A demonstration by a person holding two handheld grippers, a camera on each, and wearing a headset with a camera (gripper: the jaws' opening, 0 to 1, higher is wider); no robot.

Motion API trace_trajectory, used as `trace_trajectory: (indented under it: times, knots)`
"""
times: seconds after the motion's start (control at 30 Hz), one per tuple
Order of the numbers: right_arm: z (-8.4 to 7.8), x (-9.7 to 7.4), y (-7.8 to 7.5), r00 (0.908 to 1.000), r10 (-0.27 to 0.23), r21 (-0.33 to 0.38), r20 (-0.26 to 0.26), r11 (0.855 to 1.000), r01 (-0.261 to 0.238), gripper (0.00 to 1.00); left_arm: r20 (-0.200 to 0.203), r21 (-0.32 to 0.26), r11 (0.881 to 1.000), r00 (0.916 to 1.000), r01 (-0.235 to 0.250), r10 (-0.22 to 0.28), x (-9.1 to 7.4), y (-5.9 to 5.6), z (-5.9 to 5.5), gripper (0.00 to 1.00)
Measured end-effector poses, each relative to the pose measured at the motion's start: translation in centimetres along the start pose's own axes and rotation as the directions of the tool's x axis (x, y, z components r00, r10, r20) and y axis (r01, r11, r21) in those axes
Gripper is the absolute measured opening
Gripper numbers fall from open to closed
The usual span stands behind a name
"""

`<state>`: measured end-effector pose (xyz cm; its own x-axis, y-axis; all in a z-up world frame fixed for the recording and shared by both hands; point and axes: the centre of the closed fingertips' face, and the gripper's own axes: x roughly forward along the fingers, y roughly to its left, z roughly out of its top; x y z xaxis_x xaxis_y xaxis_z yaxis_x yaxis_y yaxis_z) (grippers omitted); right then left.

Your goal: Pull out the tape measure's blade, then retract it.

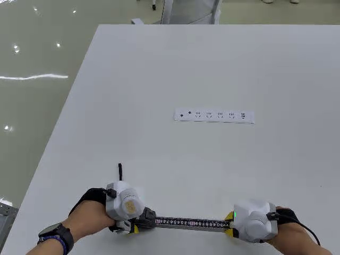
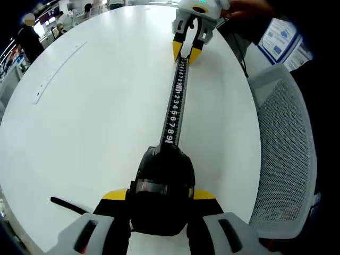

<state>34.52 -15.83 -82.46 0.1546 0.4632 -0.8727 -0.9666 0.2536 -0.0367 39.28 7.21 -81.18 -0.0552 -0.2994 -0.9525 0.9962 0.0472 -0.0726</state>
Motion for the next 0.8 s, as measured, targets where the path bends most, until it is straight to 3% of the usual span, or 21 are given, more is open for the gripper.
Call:
trace_trajectory:
  times: [0.7, 0.8]
  knots:
    - [-1.1, -0.6, -0.2, 0.9997, -0.015, -0.023, -0.021, 1.0, 0.014, 0.14, 0.003, -0.004, 1.0, 1.0, -0.005, 0.005, 0.0, 0.1, 0.1, 0.38]
    - [-0.9, -0.5, -0.2, 0.9994, -0.021, -0.051, -0.027, 0.999, 0.02, 0.14, -0.006, 0.046, 0.999, 0.9999, -0.013, 0.013, 0.1, -0.2, 0.1, 0.39]
